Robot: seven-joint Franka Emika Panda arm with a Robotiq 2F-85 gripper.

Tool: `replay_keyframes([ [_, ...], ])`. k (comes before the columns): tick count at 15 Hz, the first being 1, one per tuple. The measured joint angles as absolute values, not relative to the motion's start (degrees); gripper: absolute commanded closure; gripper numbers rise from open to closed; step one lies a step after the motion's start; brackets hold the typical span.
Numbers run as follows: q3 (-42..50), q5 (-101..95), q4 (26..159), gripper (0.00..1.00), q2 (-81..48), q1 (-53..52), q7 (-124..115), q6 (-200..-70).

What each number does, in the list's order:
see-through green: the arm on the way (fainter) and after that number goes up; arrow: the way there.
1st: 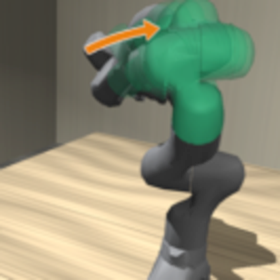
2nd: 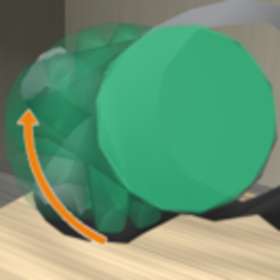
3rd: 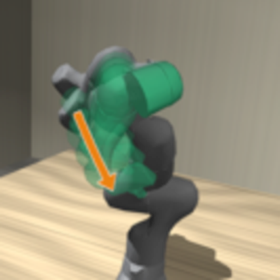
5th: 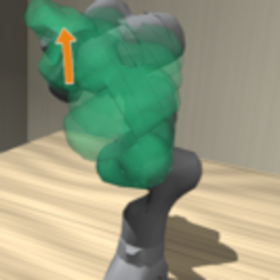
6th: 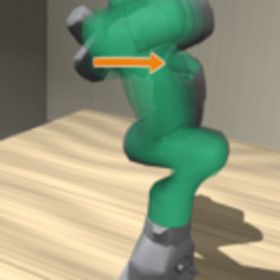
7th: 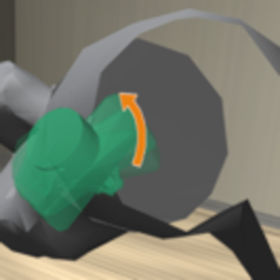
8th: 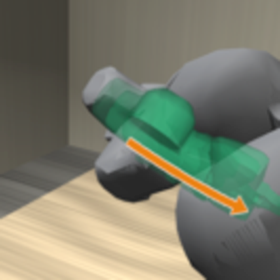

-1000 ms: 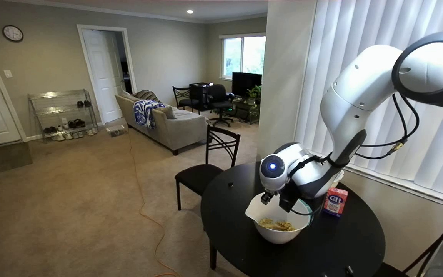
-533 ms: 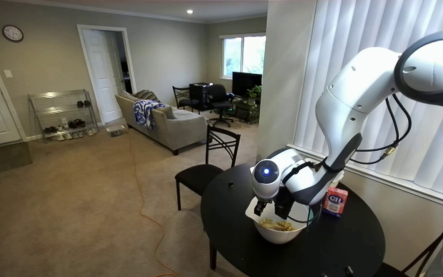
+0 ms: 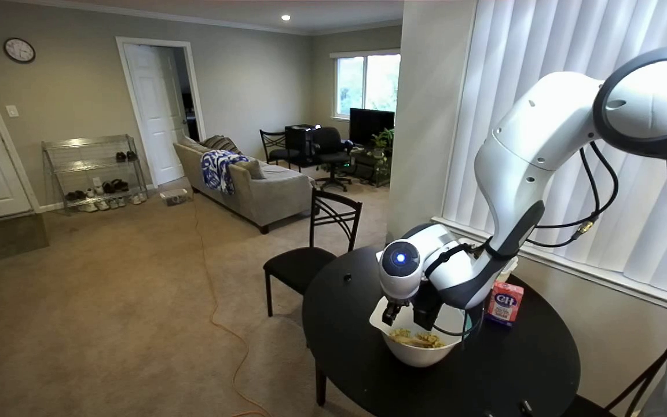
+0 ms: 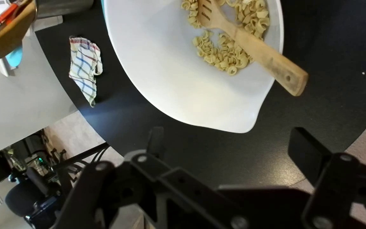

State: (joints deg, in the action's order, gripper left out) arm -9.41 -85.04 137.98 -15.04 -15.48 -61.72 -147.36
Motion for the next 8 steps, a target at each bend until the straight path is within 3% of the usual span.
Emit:
replay_keyframes([
  [3, -10.5, -82.4, 138.0, 0.0, -15.7, -15.5, -60.4, -144.3],
  [8, -14.9, -61.4, 134.1, 0.0, -22.9, -18.1, -52.6, -130.8],
])
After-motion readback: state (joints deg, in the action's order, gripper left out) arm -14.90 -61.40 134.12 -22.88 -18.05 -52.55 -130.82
